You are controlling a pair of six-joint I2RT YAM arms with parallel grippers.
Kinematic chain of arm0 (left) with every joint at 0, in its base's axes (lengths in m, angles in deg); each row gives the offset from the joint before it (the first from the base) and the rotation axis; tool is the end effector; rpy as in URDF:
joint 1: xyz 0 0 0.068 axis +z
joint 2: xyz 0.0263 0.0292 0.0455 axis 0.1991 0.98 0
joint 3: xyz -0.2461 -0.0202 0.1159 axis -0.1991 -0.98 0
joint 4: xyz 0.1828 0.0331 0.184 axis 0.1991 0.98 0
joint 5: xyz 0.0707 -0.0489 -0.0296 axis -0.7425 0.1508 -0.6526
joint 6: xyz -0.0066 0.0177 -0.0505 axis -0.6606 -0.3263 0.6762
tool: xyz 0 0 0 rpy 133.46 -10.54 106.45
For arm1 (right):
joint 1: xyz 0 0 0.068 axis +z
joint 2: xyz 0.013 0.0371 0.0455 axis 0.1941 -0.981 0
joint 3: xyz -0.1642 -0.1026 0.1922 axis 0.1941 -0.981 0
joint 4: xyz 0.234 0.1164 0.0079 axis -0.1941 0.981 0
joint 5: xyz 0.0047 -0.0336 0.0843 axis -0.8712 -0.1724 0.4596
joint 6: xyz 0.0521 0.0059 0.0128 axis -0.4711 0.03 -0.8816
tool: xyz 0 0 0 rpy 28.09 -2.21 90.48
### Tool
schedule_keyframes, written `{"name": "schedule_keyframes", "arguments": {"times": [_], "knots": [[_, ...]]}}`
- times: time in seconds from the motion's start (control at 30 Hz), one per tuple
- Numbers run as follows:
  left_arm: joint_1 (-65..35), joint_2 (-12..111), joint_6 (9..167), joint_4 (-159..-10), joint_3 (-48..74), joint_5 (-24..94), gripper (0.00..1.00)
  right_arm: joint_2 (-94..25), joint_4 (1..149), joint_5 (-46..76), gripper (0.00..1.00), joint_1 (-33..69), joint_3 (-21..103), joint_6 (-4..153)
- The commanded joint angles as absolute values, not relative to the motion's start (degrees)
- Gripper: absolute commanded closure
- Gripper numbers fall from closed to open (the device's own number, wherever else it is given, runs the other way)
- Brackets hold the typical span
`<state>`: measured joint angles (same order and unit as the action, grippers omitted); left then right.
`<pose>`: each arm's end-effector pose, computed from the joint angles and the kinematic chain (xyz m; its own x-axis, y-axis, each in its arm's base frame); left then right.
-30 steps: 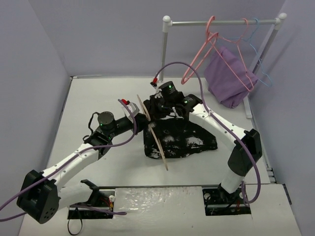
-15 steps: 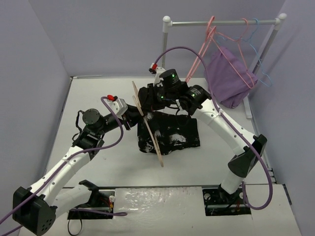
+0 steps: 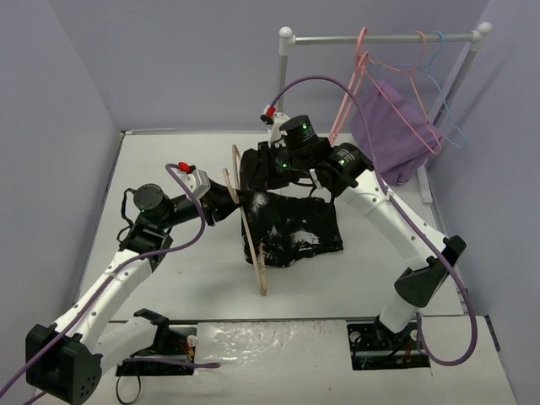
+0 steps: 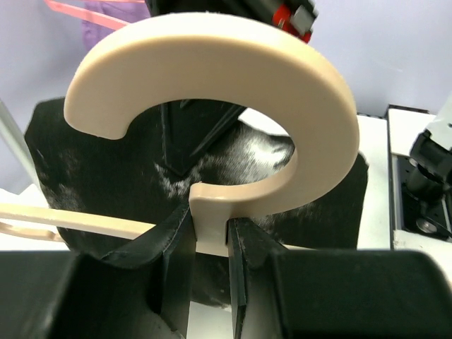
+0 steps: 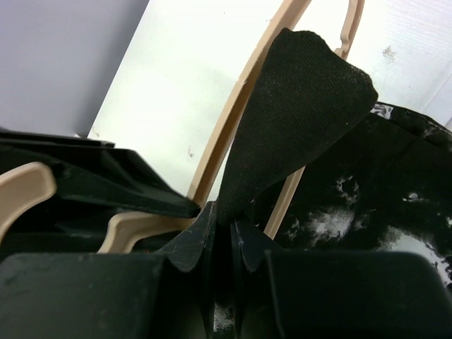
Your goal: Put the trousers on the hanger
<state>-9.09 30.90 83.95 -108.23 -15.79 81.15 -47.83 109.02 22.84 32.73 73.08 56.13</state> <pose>0.1966 -0.1046 0.3556 0.0784 -0.1078 -0.9911 0.9656 0.2554 0.0486 0.2573 0.2613 0.4523 -0.5997 -0.0047 -0.8002 -0.6574 0.5730 0.4893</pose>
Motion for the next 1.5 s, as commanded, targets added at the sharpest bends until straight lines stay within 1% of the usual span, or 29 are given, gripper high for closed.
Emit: {"name": "schedule_keyframes", "arguments": {"times": [0.0,0.27,0.5,0.8,1.13,1.3,1.47], "knots": [[-7.99,32.94,84.64,-114.13,-14.25,86.42,1.0,-42.36,104.14,23.33,1.0,32.32,78.41,56.29],[-7.33,34.69,84.38,-114.6,-14.91,88.17,1.0,-41.52,105.18,22.94,1.0,31.84,80.82,55.96],[-7.21,34.43,85.29,-116.19,-14.83,87.49,1.0,-42.2,105.76,22.82,1.0,31.68,85.18,56.14],[-5.07,34.52,84.47,-115.04,-15.18,88.23,1.0,-39.54,107.12,22.57,1.0,28.75,83.37,56.84],[-2.31,35.31,83.41,-112.75,-12.2,90.62,1.0,-31.45,108.29,21.19,1.0,23.81,71.51,58.22],[-0.11,35.07,81.68,-108.17,-7.55,92.03,1.0,-26.0,108.97,16.82,1.0,20.45,60.15,60.47],[0.61,35.85,81.13,-104.9,-2.56,92.87,1.0,-23.73,109.05,12.32,1.0,19.01,50.65,62.86]]}}
